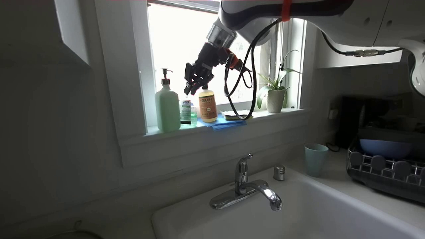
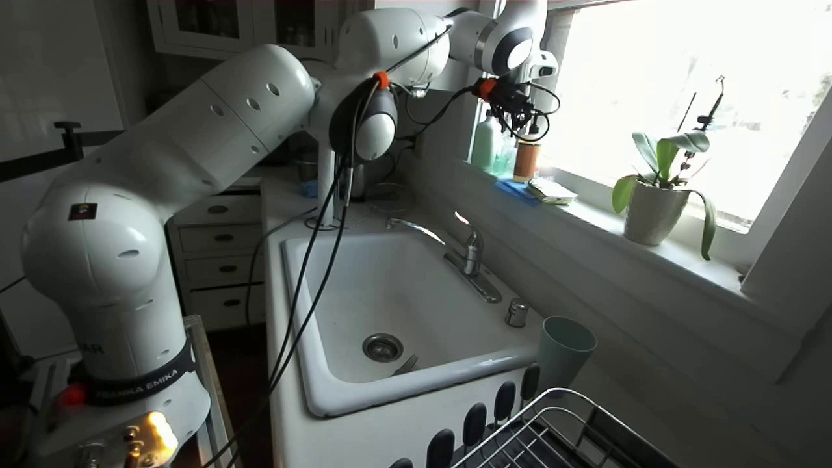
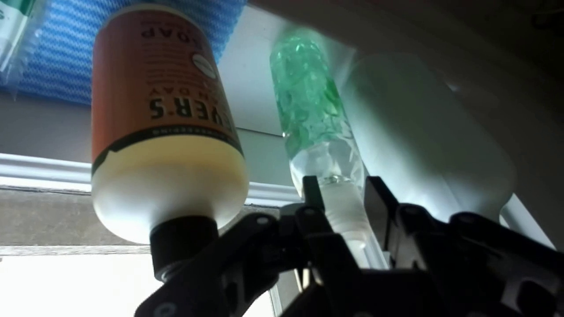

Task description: Move the orange bottle to the left then move the clear bottle to the right

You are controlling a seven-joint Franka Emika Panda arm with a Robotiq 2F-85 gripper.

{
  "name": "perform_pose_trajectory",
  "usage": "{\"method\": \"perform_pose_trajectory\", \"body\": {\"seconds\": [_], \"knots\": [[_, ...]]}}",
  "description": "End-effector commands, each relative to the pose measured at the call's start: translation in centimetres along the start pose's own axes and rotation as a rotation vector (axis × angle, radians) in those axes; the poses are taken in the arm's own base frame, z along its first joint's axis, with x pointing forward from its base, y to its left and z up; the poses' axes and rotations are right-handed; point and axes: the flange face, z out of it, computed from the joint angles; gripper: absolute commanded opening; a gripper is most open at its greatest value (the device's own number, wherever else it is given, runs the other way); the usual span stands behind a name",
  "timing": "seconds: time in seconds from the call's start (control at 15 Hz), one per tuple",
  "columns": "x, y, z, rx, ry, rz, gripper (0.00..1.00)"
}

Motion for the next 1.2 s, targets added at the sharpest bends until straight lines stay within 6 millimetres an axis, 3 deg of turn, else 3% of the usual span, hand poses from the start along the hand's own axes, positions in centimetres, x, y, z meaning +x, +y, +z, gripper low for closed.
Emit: {"method": "perform_pose_trajectory", "body": {"seconds": [0.0,0.53,1.13], "knots": [[-0.2,-0.1,-0.6,0.034,-0.019,-0.022,0.08],[0.3,-0.3,-4.2,0.008,-0.020,-0.020,0.08],[-1.4,1.1,-7.5,-0.013,-0.187,0.001,0.08]]}}
